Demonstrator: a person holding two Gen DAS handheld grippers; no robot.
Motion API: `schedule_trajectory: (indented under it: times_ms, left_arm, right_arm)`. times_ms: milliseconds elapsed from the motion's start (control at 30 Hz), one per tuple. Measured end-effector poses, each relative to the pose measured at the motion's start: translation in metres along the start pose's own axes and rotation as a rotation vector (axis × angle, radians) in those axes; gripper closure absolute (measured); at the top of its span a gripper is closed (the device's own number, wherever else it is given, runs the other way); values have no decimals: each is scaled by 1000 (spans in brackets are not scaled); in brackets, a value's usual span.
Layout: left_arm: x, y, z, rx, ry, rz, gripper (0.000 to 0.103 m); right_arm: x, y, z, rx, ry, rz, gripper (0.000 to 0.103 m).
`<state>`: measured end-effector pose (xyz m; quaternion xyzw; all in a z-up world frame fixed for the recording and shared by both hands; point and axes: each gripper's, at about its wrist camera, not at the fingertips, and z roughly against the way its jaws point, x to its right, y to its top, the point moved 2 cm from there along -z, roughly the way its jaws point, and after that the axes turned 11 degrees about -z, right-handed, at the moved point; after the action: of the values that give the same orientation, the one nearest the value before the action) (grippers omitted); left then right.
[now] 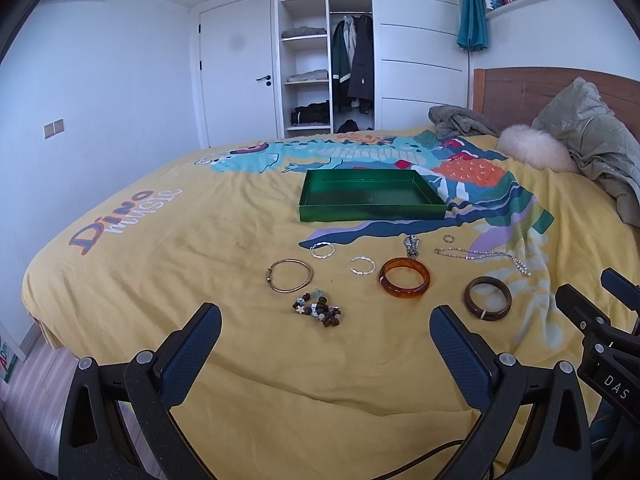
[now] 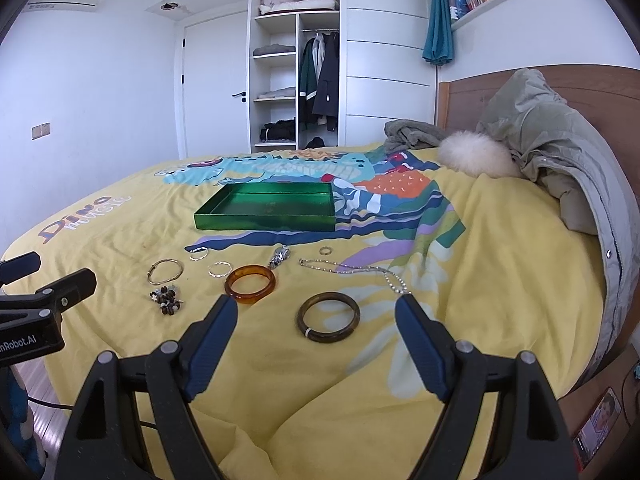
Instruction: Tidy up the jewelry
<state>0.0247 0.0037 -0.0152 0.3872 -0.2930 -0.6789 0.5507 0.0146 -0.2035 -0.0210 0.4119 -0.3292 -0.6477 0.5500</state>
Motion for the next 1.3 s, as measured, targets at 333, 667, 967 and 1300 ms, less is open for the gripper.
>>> schedule_trajectory:
  times_ms: [333,667,967,1300]
  left_arm:
    - [0,0,-5,-9,4,0,1]
    - [-2,1,-8,-20,3,17,1]
    - [-28,-2,-19,-53,-14,102,1]
    - [-23,-8,-63,-177,-60,107,1]
  right_arm:
    - [-2,-2,-6,-16,17,6,22]
    - [5,-2,-11,-41,25,-19,22]
    - [22,0,-20,-61,8,-68,22]
    - [41,-3,-52,-135,15,-103,22]
